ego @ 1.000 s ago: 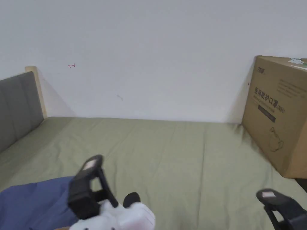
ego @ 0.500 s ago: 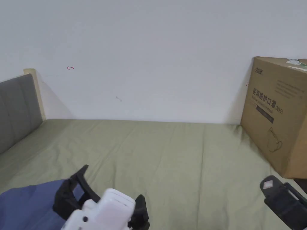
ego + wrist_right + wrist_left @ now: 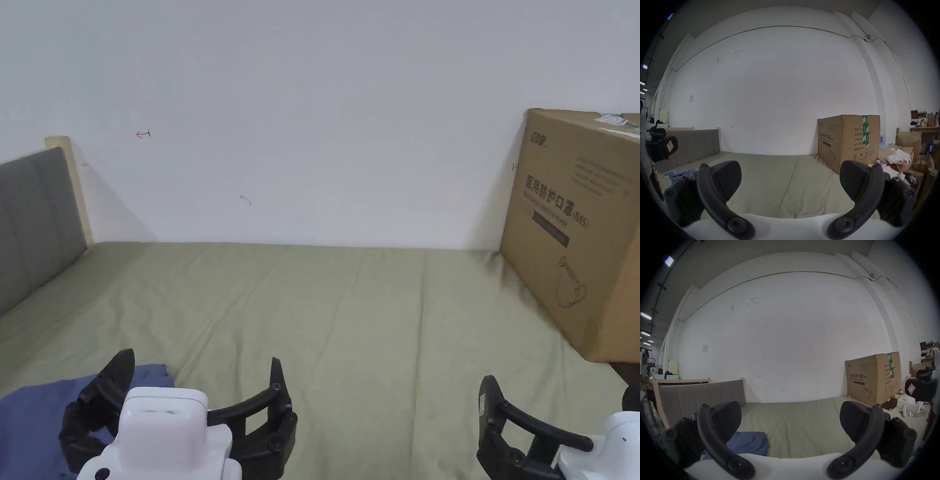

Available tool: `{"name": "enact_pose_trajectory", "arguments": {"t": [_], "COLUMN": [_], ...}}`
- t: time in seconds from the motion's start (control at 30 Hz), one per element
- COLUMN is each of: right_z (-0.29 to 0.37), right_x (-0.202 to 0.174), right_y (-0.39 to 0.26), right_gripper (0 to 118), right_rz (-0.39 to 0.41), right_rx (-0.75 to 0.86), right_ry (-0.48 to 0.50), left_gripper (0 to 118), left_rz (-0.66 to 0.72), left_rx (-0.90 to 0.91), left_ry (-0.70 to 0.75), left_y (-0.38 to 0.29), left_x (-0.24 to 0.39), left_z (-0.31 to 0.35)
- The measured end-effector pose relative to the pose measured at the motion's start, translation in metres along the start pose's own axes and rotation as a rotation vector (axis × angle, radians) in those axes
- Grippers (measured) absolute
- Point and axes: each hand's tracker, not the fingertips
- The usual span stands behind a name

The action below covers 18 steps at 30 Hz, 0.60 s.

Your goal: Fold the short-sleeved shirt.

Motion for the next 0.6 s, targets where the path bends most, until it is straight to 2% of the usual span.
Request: {"name": "enact_pose_trajectory", "arguments": {"t": [0.07, 0.17, 0.3, 0.53, 0.57, 0.6], "right_z": [0.003, 0.005, 0.002, 0.004, 0.003, 0.003], "right_x": [0.002, 0.0, -0.005, 0.004, 0.006, 0.008], "right_y": [0.001, 0.001, 0.006, 0.008, 0.009, 0.009], "right_gripper": [118, 118, 118, 118, 116, 108], "right_rz": [-0.001, 0.018, 0.071, -0.082, -0.088, -0.083], "right_rx": [0.033, 0.071, -0.024, -0.035, -0.051, -0.053], "right_ry": [0.036, 0.031, 0.032, 0.031, 0.047, 0.054], "left_gripper": [118, 118, 118, 118, 116, 106], "left_rz": [0.016, 0.035, 0.03, -0.041, -0.05, -0.06], "left_rx": [0.017, 0.007, -0.009, -0.004, -0.023, -0.037], "left_ry": [0.022, 0.035, 0.027, 0.006, 0.006, 0.008], "left_y": [-0.001, 0.001, 0.004, 0.004, 0.005, 0.004], "left_x": [-0.001, -0.004, -0.001, 0.005, 0.006, 0.004], "left_z": [0.001, 0.0, 0.002, 0.005, 0.005, 0.004]}}
